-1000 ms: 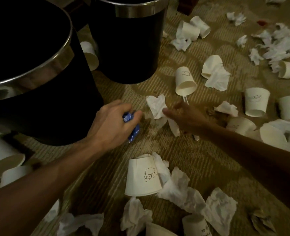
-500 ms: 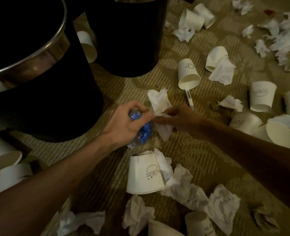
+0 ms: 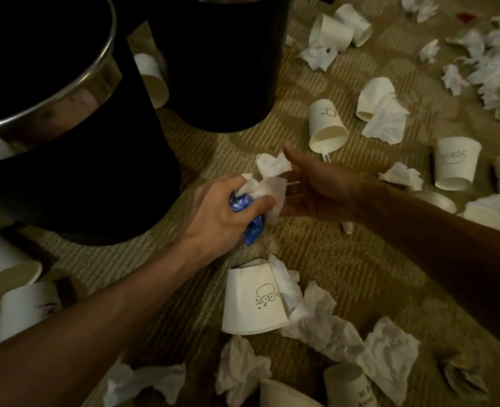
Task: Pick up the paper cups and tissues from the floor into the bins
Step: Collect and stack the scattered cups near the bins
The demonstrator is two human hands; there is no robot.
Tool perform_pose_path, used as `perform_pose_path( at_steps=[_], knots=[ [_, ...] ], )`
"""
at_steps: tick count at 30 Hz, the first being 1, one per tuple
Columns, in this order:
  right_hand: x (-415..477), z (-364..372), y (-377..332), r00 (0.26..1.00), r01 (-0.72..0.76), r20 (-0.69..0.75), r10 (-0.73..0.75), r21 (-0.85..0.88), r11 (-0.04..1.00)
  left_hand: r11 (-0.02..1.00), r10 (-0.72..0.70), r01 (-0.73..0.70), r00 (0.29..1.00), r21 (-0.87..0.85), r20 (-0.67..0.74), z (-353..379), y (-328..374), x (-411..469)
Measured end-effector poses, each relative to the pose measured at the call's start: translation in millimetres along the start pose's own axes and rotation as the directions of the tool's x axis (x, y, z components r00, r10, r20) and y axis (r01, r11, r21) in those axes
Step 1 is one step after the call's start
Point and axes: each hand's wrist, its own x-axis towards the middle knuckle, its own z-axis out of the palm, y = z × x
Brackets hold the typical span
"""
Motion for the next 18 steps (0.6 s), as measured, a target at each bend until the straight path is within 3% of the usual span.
perform_pose_path(
  at_steps=[2,4,6,7,11,14,16,18],
  knots=[
    [6,-3,-1,0.976,0.070,-0.202,-0.084,-0.077,0.995,0.998,-0.045,0.047,0.999,0.041,-0.027,-1,-7,1],
    [14,-10,2,0.893,0.107,-0.360,-0.270,-0.413,0.905,0.992,-0.096,0.098,0.995,0.082,-0.033,-2,-18,0],
    [26,-18,7,0.824,0.076,-0.308,-0.476,-0.772,0.631,0.982,-0.157,0.159,0.987,0.099,-0.032,-4,-28,-1],
    [33,-21,10,0.821,0.056,-0.248,-0.515,-0.861,0.505,0.978,-0.181,0.183,0.983,0.102,-0.026,-5,-32,-1],
    [52,-22,19,0.858,0.009,-0.149,-0.491,-0.952,0.305,0.970,-0.227,0.224,0.974,0.089,0.025,-6,-41,-1],
    [58,-18,25,0.817,0.053,-0.135,-0.561,-0.951,0.306,0.968,-0.248,0.246,0.968,0.049,0.044,-5,-46,-3],
    [60,-12,29,0.826,0.076,-0.160,-0.541,-0.919,0.387,0.962,-0.271,0.268,0.960,0.049,0.070,-4,-48,-4],
    [61,-5,33,0.876,0.117,-0.172,-0.451,-0.831,0.544,0.955,-0.294,0.290,0.950,0.058,0.105,-3,-49,-4]
  ],
)
